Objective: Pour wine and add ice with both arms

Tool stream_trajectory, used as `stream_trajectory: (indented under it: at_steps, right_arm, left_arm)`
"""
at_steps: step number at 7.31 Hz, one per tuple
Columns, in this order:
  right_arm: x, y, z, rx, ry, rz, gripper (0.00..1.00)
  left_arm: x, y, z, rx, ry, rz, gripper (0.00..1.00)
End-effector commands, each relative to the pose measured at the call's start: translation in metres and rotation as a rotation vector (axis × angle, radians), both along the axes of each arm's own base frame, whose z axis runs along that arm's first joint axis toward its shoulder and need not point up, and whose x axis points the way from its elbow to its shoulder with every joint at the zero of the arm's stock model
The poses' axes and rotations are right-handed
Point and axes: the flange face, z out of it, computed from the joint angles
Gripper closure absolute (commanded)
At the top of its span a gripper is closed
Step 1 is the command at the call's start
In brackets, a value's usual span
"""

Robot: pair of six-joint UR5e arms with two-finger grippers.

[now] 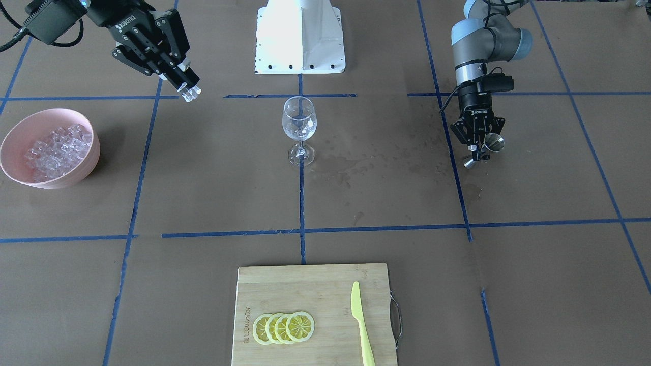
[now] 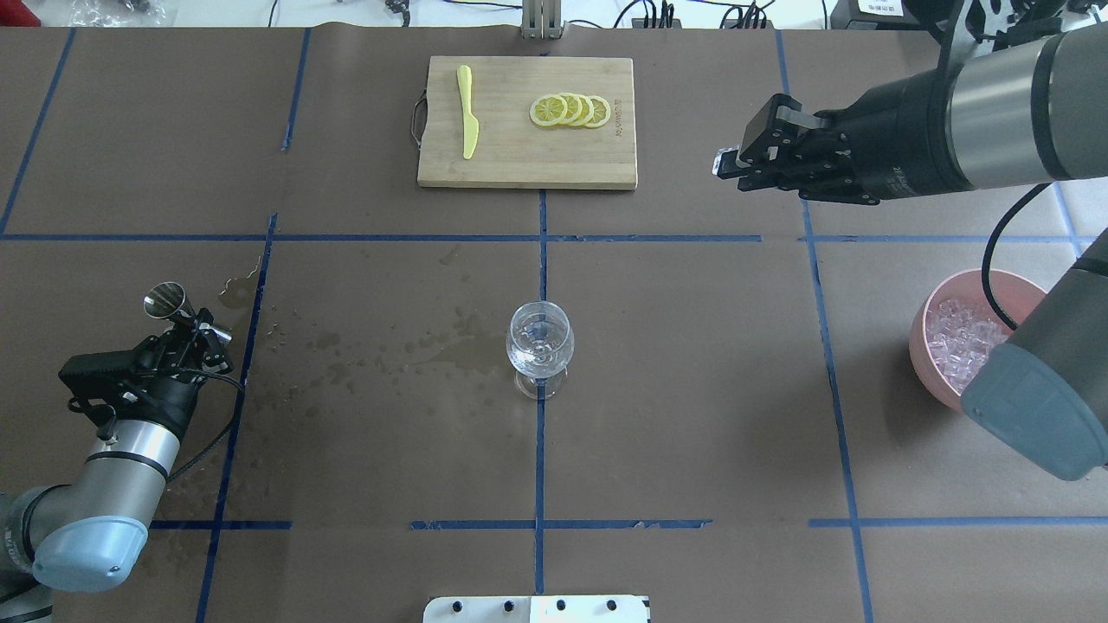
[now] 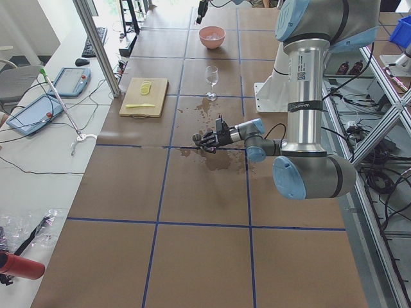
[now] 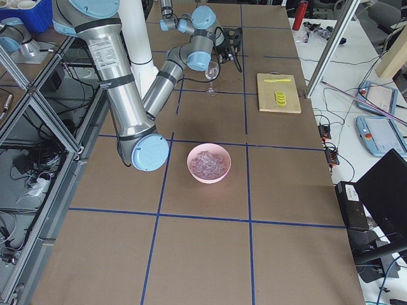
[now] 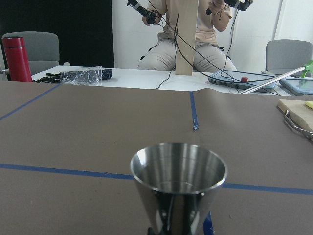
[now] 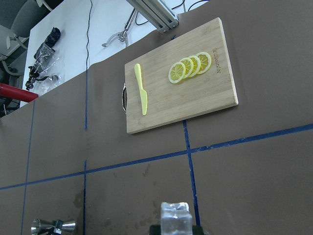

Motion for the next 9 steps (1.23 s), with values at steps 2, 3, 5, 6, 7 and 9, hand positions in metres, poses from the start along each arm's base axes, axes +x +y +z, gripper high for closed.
stream_trajectory:
  at_steps: [2, 3, 5, 6, 7, 9]
  right_arm:
    - [-0.003, 0.002, -0.001, 0.002, 0.000, -0.003, 1.00]
    - [-0.006, 0.003, -0.001, 0.004, 0.002, -0.001, 1.00]
    - [-0.008, 0.005, -0.002, 0.007, 0.000, -0.003, 1.00]
    - [-0.011, 0.006, -0.005, 0.012, -0.003, -0.006, 1.00]
    - [-0.018, 0.008, -0.005, 0.015, 0.000, -0.002, 1.00]
    - [-0.022, 0.010, -0.006, 0.019, 0.000, -0.005, 1.00]
  left_arm:
    - [0.001, 0.000, 0.002, 0.000, -0.010, 0.002, 0.83]
    - [0.001, 0.000, 0.002, 0.000, -0.010, 0.002, 0.79]
    - [0.001, -0.001, 0.003, 0.000, -0.013, 0.001, 0.64]
    - [0.001, -0.001, 0.003, 0.000, -0.013, 0.001, 0.57]
    - [0.001, -0.001, 0.003, 0.001, -0.011, 0.001, 0.55]
    - [0.000, -0.001, 0.002, 0.001, -0.014, 0.004, 0.35]
